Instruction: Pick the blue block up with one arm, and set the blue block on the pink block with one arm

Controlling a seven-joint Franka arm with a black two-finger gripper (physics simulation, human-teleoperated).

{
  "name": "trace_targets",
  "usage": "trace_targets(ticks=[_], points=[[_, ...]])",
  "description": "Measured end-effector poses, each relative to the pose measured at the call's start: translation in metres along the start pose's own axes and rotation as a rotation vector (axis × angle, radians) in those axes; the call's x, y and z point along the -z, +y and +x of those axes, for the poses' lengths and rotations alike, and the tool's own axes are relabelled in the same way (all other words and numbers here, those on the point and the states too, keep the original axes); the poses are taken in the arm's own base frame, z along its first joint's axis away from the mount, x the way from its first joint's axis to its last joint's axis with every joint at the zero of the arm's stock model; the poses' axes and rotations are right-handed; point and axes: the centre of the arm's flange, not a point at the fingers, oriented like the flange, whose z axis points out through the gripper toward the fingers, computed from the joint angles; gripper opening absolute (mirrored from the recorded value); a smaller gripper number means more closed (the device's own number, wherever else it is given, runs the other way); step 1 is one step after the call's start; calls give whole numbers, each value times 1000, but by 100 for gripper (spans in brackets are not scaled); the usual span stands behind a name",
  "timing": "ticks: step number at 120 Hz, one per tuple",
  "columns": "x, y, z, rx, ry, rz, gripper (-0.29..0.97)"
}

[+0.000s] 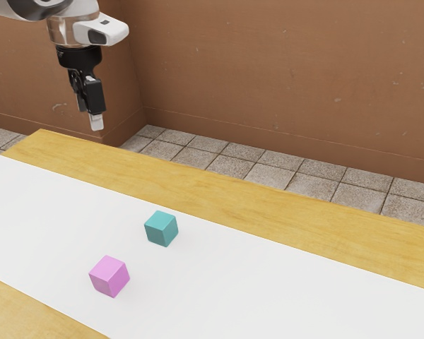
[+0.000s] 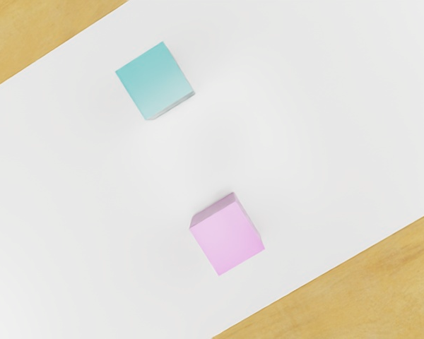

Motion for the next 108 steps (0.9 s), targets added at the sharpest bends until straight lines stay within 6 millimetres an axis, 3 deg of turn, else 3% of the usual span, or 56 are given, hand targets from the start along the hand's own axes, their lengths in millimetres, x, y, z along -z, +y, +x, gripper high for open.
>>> trace_targets(ticks=[32, 34, 42, 47, 55, 59, 71, 80, 86, 96, 102, 108], points=[[0, 0, 0, -8, 0, 0, 68], [7, 1, 0, -9, 9, 8, 68], [93, 24, -8, -39, 159, 99, 68], [106, 41, 11, -92, 185, 101, 68], [60, 48, 74, -157, 106, 41, 68], [27, 37, 100, -138, 57, 6, 68], [-81, -31, 147, 0, -69, -90, 68], [-145, -55, 172, 62, -134, -107, 68], [-174, -52, 190, 77, -139, -100, 68], [-221, -41, 205, 97, -126, -79, 68], [-229, -35, 195, 124, -100, -50, 68], [-245, -36, 172, 175, -74, -23, 68]])
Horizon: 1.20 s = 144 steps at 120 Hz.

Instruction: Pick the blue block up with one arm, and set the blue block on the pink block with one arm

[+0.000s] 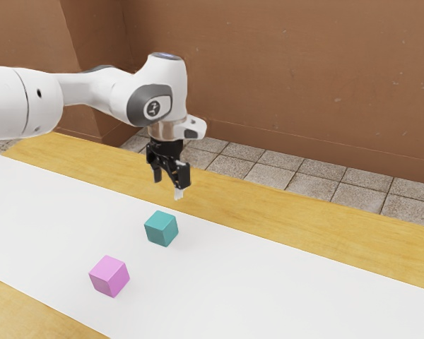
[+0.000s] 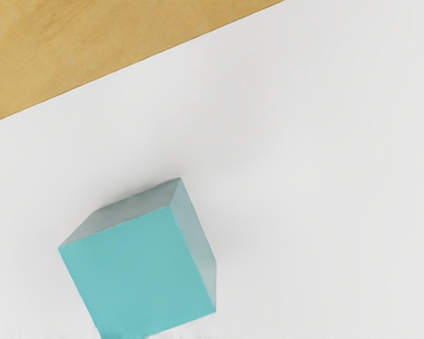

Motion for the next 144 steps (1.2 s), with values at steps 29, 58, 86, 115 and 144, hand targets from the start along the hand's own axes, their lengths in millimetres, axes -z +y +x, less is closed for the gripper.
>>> trace_targets(ticks=[29, 58, 86, 115, 144], points=[[14, -22, -28, 223, 263, 59, 68], [-45, -20, -37, 370, 443, 20, 68], [-32, -27, -41, 483, 480, -19, 68], [-85, -43, -45, 496, 301, -60, 68], [-115, -33, -39, 425, 227, -82, 68]])
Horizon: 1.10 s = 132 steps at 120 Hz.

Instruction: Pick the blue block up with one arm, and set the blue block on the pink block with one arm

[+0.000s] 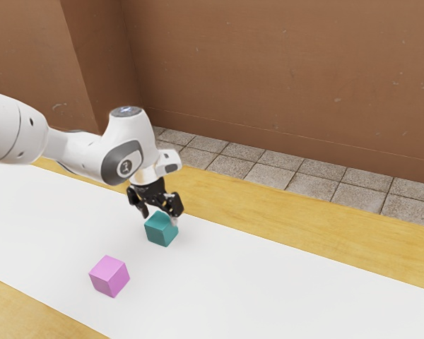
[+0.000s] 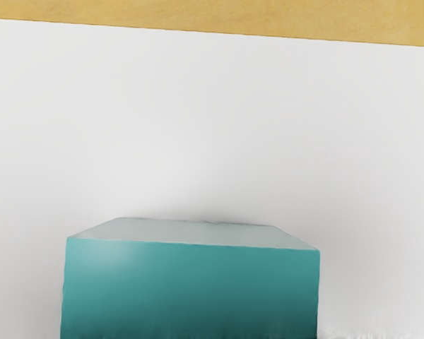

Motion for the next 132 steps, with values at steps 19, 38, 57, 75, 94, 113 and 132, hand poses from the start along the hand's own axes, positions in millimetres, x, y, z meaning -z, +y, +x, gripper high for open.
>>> trace_targets(ticks=[19, 38, 57, 75, 94, 113, 132], points=[[-5, -3, -1, -41, -16, 1, 68], [-20, -5, -3, -79, -43, -4, 68], [-35, -6, -6, -123, -70, -11, 68], [-39, -3, 1, -163, -68, -17, 68], [-34, -2, 8, -201, -53, -10, 66], [-35, -7, 7, -218, -57, -7, 51], [-35, -10, 7, -228, -59, -5, 42]])
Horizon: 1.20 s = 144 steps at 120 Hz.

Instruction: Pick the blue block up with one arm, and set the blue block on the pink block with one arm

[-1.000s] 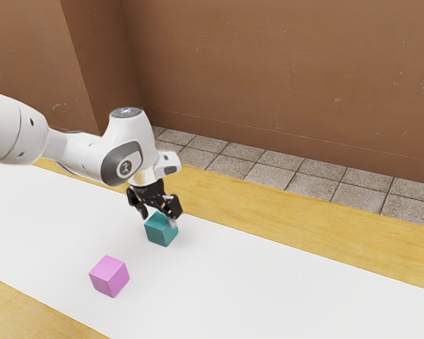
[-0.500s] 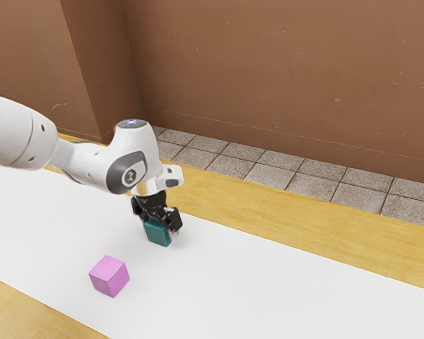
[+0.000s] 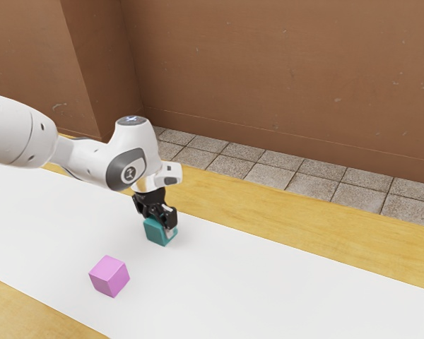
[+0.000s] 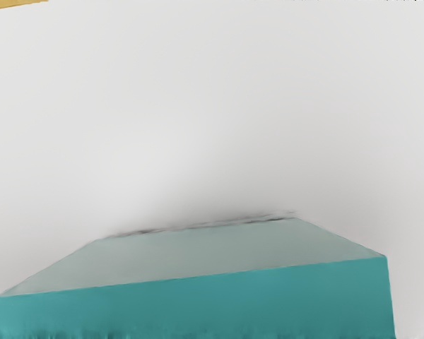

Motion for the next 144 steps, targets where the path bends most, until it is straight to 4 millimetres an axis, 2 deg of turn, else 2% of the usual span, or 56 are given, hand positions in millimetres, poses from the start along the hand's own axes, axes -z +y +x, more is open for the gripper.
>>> trace_targets(ticks=[16, 32, 40, 51, 62, 75, 98, 110, 119, 144], points=[[8, 0, 0, -9, 6, 8, 38], [45, 3, -8, -17, 39, 42, 36], [73, 10, -29, -18, 56, 75, 36], [109, 25, -74, -2, 80, 130, 36], [125, 39, -119, 32, 94, 163, 36], [114, 29, -149, 120, 76, 146, 36], [92, 20, -171, 266, 56, 52, 36], [81, 7, -184, 308, 48, 31, 36], [77, 4, -188, 301, 53, 29, 37], [78, 13, -186, 223, 74, 33, 37]])
